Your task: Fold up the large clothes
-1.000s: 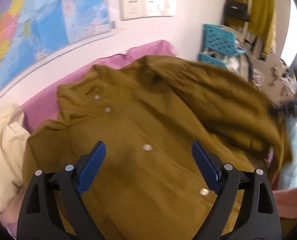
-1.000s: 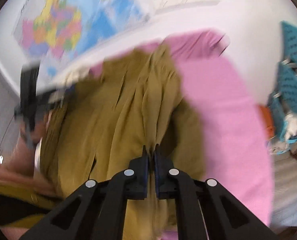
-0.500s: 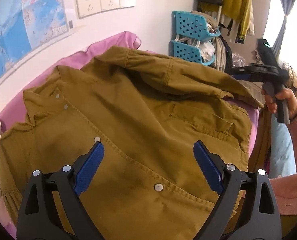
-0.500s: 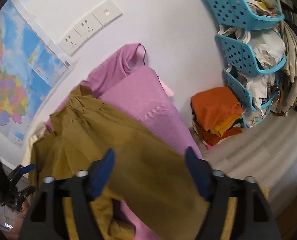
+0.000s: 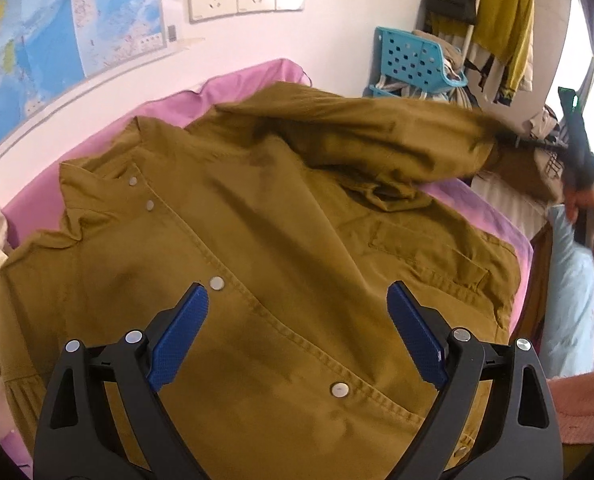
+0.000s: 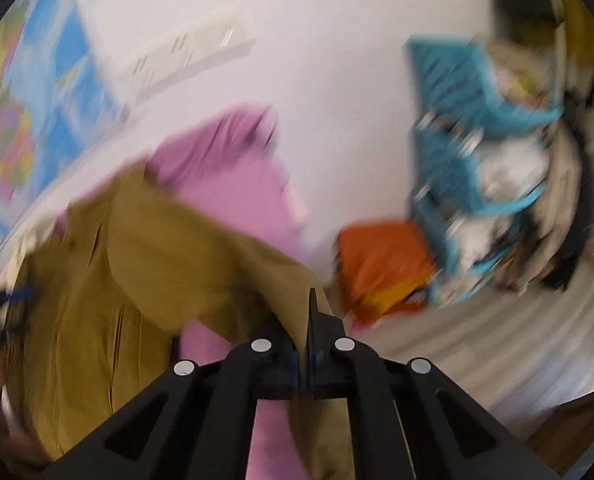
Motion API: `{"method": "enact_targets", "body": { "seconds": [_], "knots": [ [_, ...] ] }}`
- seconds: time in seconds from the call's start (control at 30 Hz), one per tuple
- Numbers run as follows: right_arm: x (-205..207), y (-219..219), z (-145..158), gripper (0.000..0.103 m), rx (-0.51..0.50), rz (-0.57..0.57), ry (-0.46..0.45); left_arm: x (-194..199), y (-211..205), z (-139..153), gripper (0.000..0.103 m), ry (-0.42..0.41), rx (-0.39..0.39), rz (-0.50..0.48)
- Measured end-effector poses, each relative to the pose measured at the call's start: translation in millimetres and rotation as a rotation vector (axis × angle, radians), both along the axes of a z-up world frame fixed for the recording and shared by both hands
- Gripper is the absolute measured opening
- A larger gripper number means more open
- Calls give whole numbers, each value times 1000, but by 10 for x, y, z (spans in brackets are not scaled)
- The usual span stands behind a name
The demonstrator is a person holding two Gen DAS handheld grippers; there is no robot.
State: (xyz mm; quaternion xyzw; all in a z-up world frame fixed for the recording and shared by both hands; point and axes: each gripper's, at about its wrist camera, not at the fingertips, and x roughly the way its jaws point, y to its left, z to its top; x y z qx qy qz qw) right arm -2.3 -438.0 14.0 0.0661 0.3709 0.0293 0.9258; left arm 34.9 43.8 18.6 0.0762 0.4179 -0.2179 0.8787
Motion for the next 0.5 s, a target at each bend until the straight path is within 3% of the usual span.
{"method": "enact_targets", "body": {
  "seconds": [0.1,0.2,0.37,0.5],
  "knots": [
    [134,-9,512,3,-85,-86,-78,37,87,42,91,-9,-13,22],
    [207,311,831,4,-176,-35,-112,78,166,66,91,-9,-31,46],
    [-40,1366,1095,8,-402,161,-151,88,313,83,91,-16,-54,64],
    [-327,2166,1233,23,-509,343,-195,111,453,84,91,-11,-81,81]
  ]
}}
